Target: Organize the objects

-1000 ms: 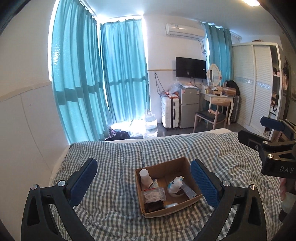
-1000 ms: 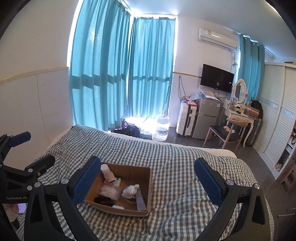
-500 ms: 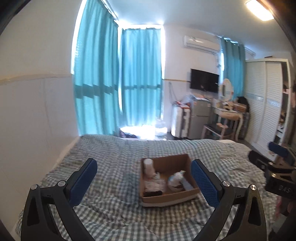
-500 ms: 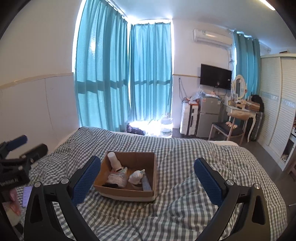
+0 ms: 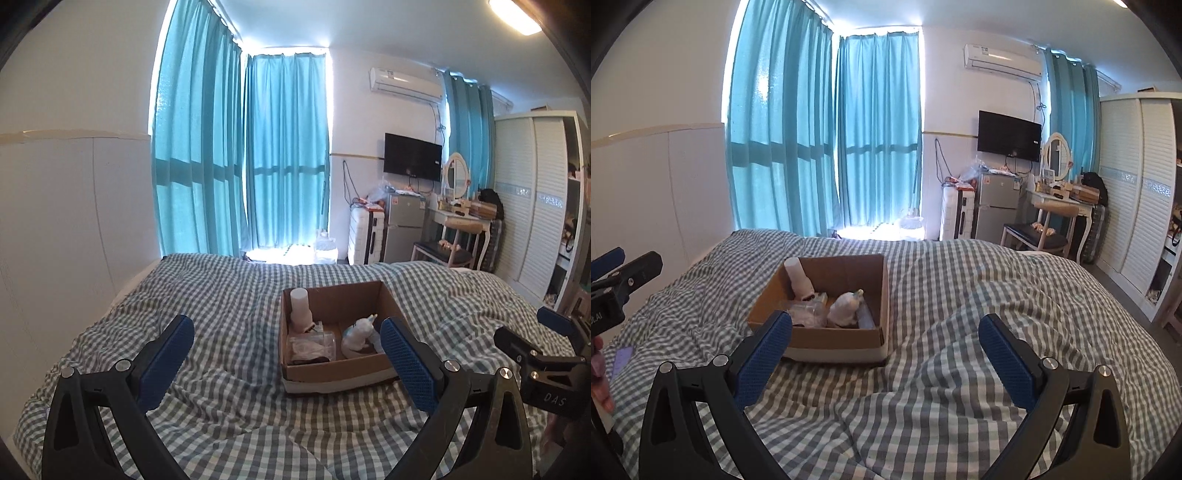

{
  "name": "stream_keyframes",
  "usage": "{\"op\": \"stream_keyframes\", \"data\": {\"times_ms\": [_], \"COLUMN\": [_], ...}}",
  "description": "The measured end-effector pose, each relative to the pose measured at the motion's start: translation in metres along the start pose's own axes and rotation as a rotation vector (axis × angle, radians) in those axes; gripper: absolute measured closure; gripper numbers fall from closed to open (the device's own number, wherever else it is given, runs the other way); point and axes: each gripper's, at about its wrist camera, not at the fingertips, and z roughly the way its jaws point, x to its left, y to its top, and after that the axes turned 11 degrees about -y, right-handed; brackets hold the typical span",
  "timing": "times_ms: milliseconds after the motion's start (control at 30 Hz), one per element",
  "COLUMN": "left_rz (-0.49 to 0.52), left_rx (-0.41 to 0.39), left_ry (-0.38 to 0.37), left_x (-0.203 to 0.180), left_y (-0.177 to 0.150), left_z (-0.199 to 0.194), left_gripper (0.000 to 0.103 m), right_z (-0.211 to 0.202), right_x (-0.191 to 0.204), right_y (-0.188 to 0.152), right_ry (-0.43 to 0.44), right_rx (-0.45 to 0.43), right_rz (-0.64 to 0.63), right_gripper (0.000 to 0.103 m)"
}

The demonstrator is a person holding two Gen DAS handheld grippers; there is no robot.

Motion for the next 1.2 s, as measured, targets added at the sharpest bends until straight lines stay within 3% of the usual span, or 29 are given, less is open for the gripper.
{"op": "stream_keyframes", "data": {"times_ms": [1200], "left_rz": [0.02], "left_rx": [0.056], "left_ry": [-0.022], "left_x": [-0.0088], "left_y": [-0.0079], "left_z": [0.0002], "left_gripper": [0.0], "right_z": [0.0019], "right_x": [0.0014], "right_y": [-0.0015], "right_ry": [0.016], "right_rx": [0.021], "right_rz": [0.016], "right_gripper": [0.002]}}
